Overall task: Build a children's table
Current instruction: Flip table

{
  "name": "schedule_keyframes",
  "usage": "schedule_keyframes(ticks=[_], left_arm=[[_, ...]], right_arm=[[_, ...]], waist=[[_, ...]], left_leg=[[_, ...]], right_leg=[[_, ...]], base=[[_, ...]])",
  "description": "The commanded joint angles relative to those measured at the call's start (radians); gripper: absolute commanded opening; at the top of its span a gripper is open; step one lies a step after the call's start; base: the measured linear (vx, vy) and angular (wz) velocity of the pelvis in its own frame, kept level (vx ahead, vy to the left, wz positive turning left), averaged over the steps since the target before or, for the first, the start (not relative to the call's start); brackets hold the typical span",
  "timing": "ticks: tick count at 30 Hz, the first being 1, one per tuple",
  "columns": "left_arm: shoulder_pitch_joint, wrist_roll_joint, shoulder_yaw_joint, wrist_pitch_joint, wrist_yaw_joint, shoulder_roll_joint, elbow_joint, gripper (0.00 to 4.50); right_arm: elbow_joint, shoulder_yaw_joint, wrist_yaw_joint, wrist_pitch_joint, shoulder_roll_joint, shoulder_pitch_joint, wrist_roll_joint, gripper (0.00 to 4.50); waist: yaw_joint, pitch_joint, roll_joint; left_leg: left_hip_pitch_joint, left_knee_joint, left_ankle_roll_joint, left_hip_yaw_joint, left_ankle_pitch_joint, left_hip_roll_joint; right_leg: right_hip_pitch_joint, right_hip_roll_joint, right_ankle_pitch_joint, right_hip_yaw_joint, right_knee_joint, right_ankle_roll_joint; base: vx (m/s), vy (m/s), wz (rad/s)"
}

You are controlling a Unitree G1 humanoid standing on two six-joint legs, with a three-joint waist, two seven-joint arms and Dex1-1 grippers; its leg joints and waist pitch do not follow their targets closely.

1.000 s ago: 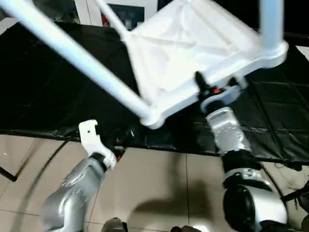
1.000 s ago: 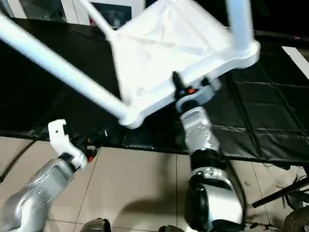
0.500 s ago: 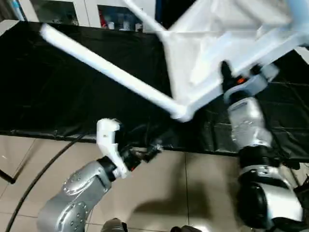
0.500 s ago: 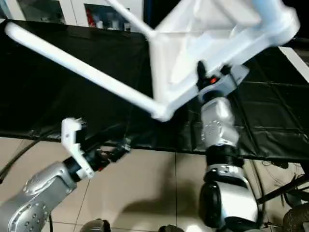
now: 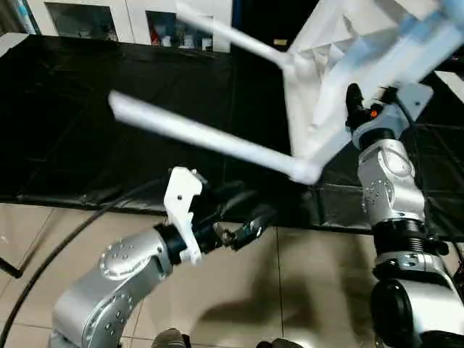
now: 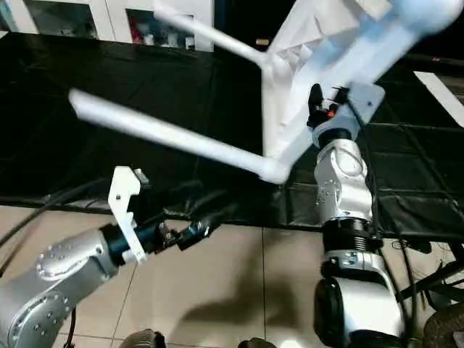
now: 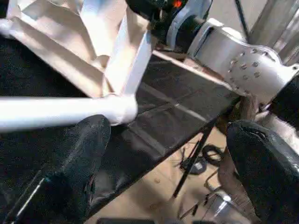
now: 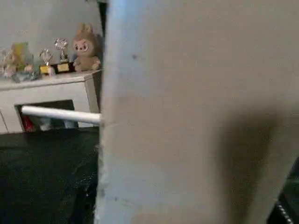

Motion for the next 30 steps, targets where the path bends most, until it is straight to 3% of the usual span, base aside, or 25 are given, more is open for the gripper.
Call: schedule_keyframes(ticks=[1, 2, 5, 15, 17, 18, 21, 23, 26, 27, 29, 30], left_arm=[[-0.028, 0.006, -0.008, 0.017, 0.001, 0.013, -0.046, 4.5], [-0.046, 0.006, -0.002, 0.022, 0.007, 0.02, -0.055, 4.5], [-0.094, 0.013, 0.015, 0.027, 0.02, 0.039, -0.069, 4.5], [-0.227, 0.052, 0.035, 0.006, 0.05, 0.06, -0.065, 4.5], [-0.238, 0.061, 0.029, -0.001, 0.046, 0.069, -0.061, 4.5], [-0.268, 0.082, 0.016, -0.017, 0.034, 0.088, -0.05, 4.5], [-0.324, 0.119, 0.005, -0.039, 0.021, 0.111, -0.028, 4.5], [-0.359, 0.147, -0.008, -0.049, 0.009, 0.131, -0.009, 4.5], [-0.458, 0.281, -0.065, -0.113, 0.008, 0.197, 0.071, 4.5], [-0.496, 0.353, -0.096, -0.154, 0.014, 0.23, 0.113, 4.5], [-0.577, 0.481, -0.142, -0.241, 0.033, 0.278, 0.21, 4.5], [-0.616, 0.514, -0.148, -0.273, 0.044, 0.283, 0.252, 4.5]], right_arm=[[-0.061, 0.006, -0.01, -0.006, -0.027, 0.001, -0.035, 1.96], [-0.064, 0.013, -0.018, -0.004, -0.032, 0.002, -0.049, 1.95], [-0.063, 0.027, -0.058, -0.002, -0.04, 0.003, -0.087, 1.94], [0.062, 0.083, -0.217, -0.028, -0.014, -0.036, -0.215, 1.93], [0.076, 0.092, -0.232, -0.033, -0.017, -0.041, -0.233, 1.93], [0.102, 0.118, -0.265, -0.043, -0.028, -0.047, -0.278, 1.93], [0.135, 0.12, -0.271, -0.037, -0.018, -0.053, -0.273, 1.93], [0.146, 0.124, -0.268, -0.045, -0.011, -0.054, -0.269, 1.93], [0.191, 0.119, -0.224, -0.056, 0.011, -0.063, -0.233, 1.93], [0.205, 0.12, -0.214, -0.058, 0.015, -0.064, -0.227, 1.93], [0.223, 0.123, -0.208, -0.057, 0.019, -0.064, -0.22, 1.93], [0.228, 0.12, -0.209, -0.053, 0.021, -0.063, -0.214, 2.28]], waist=[[-0.007, -0.084, -0.013], [-0.009, -0.083, -0.018], [-0.008, -0.084, -0.018], [-0.006, -0.084, -0.015], [-0.006, -0.081, -0.018], [-0.006, -0.081, -0.022], [-0.005, -0.08, -0.018], [-0.006, -0.08, -0.02], [-0.007, -0.082, -0.014], [-0.008, -0.083, -0.019], [-0.009, -0.088, -0.016], [-0.009, -0.088, -0.017]], left_leg=[[0.022, -0.053, -0.018, 0.015, -0.165, 0.001], [0.02, -0.053, -0.018, 0.016, -0.162, 0.0], [0.019, -0.051, -0.023, 0.015, -0.154, 0.0], [0.023, -0.05, -0.045, 0.014, -0.183, -0.001], [0.023, -0.051, -0.049, 0.014, -0.2, -0.003], [0.023, -0.051, -0.049, 0.014, -0.198, -0.002], [0.027, -0.052, -0.054, 0.013, -0.222, -0.004], [0.023, -0.054, -0.059, 0.01, -0.223, -0.003], [0.025, -0.054, -0.059, 0.008, -0.233, -0.003], [0.021, -0.056, -0.056, 0.005, -0.232, -0.004], [0.022, -0.054, -0.068, 0.004, -0.213, -0.003], [0.022, -0.055, -0.069, 0.005, -0.208, -0.003]], right_leg=[[0.054, -0.037, -0.187, 0.035, -0.076, -0.094], [0.054, -0.036, -0.183, 0.035, -0.076, -0.094], [0.055, -0.036, -0.177, 0.034, -0.072, -0.099], [0.049, -0.036, -0.194, 0.033, -0.072, -0.099], [0.047, -0.036, -0.226, 0.034, -0.076, -0.095], [0.048, -0.038, -0.234, 0.033, -0.077, -0.092], [0.044, -0.038, -0.275, 0.033, -0.081, -0.076], [0.048, -0.041, -0.276, 0.032, -0.079, -0.075], [0.044, -0.038, -0.267, 0.031, -0.079, -0.069], [0.048, -0.039, -0.267, 0.03, -0.081, -0.064], [0.052, -0.042, -0.228, 0.03, -0.071, -0.068], [0.051, -0.041, -0.218, 0.03, -0.072, -0.072]], base=[[0.0, 0.0, 0.0], [0.0, 0.0, 0.0], [0.0, 0.0, 0.0], [0.0, 0.0, 0.0], [0.0, 0.0, 0.0], [0.0, 0.0, 0.0], [0.0, 0.0, 0.0], [0.0, 0.0, 0.0], [0.0, 0.0, 0.0], [0.0, 0.0, 0.0], [0.0, 0.0, 0.0], [0.0, 0.0, 0.0]])
